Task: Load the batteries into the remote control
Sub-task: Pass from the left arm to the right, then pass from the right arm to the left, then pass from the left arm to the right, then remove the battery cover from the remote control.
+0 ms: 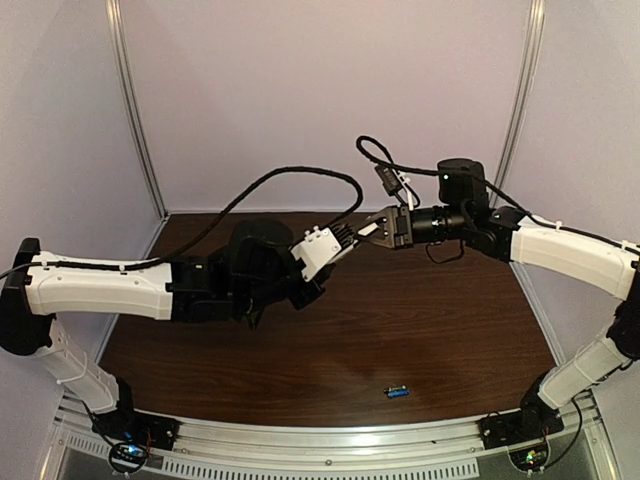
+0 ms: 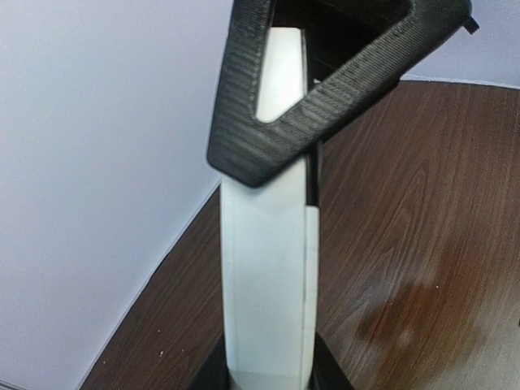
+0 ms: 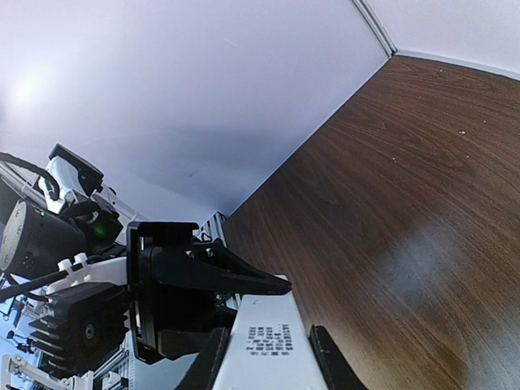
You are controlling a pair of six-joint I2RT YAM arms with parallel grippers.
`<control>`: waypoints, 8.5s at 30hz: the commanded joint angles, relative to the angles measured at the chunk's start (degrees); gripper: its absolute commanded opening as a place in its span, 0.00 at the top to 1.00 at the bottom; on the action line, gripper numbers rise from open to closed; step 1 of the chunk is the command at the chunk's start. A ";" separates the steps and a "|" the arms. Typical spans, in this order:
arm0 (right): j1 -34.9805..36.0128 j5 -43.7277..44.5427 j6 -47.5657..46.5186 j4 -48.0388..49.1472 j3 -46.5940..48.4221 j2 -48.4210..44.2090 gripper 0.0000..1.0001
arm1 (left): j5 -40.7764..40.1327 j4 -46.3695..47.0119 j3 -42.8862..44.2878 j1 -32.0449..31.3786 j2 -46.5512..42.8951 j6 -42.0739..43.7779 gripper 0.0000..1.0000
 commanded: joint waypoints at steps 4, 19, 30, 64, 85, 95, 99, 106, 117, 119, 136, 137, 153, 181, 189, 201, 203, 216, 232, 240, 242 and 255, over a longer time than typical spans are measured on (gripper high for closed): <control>0.42 -1.59 -4.58 -2.98 1.75 -1.66 1.00 | 0.69 4.70 -1.21 -0.35 -3.46 -0.05 0.34; 0.38 12.10 -19.34 1.95 -0.04 -11.76 1.00 | 43.00 7.13 -10.18 17.51 -19.79 -36.07 0.03; 1.20 11.35 -28.49 20.61 -8.85 -20.35 1.00 | 72.45 29.84 -10.36 25.36 -13.04 -65.33 0.06; 13.88 16.29 -43.02 17.50 -6.37 -18.12 1.00 | 81.54 73.38 -8.06 25.16 2.88 -101.78 0.51; 15.00 24.94 -53.42 3.95 -6.28 -21.93 0.78 | 83.57 77.30 -8.07 24.95 4.42 -104.26 0.99; 15.02 32.48 -53.64 -4.42 -6.29 -24.25 0.28 | 84.40 72.90 -8.97 25.41 3.76 -99.69 1.00; 15.00 34.30 -53.62 -9.17 -4.62 -24.37 0.20 | 84.85 66.35 -8.62 25.69 3.13 -94.57 1.00; 15.44 37.09 -54.72 -17.50 -1.39 -22.61 0.17 | 82.89 48.92 -7.45 25.90 1.29 -83.64 1.00; 19.07 44.33 -57.23 -21.81 -0.09 -17.53 0.28 | 80.83 45.12 -7.46 25.93 1.66 -83.81 1.00; 19.86 46.39 -57.87 -22.18 0.54 -16.02 0.34 | 80.50 43.81 -7.30 25.93 1.49 -83.52 1.00; 22.55 49.51 -57.12 -23.68 2.24 -11.12 0.64 | 77.88 31.93 -5.63 25.93 0.68 -77.05 1.00; 22.58 49.72 -56.79 -23.62 2.16 -10.93 0.63 | 77.83 31.90 -5.70 25.97 0.62 -77.03 1.00; 22.64 52.67 -55.94 -22.96 1.13 -10.61 1.00 | 78.28 29.00 -6.14 26.37 -0.49 -74.46 0.46; 22.56 53.36 -55.11 -23.40 1.17 -10.87 1.00 | 76.69 14.43 -4.15 28.66 -2.38 -63.99 0.83; 22.58 54.24 -55.73 -22.54 -0.57 -13.04 1.00 | 82.10 28.24 -8.37 29.62 -2.40 -71.93 0.87; 22.55 54.68 -54.76 -23.13 0.50 -11.16 1.00 | 72.33 7.71 -2.93 29.45 -6.41 -59.45 0.55; 22.55 54.44 -54.23 -23.26 0.69 -10.29 1.00 | 69.45 4.95 -1.65 29.45 -7.17 -57.64 0.54; 22.55 54.51 -52.89 -23.09 1.61 -7.26 1.00 | 70.00 0.50 1.60 27.84 -3.82 -54.11 0.60; 22.47 56.60 -52.92 -23.15 1.70 -6.19 1.00 | 70.41 -1.53 2.79 26.24 -3.76 -52.98 0.84; 22.47 55.85 -52.92 -22.70 1.73 -6.30 1.00 | 71.67 -0.91 2.40 26.02 -2.49 -52.49 0.90; 22.51 54.56 -52.92 -22.55 1.54 -6.89 1.00 | 71.73 -0.50 2.02 26.02 -2.30 -51.97 0.94; 21.14 50.38 -51.51 -22.43 -1.61 -10.48 1.00 | 75.74 8.08 -0.56 28.13 -5.45 -53.71 1.00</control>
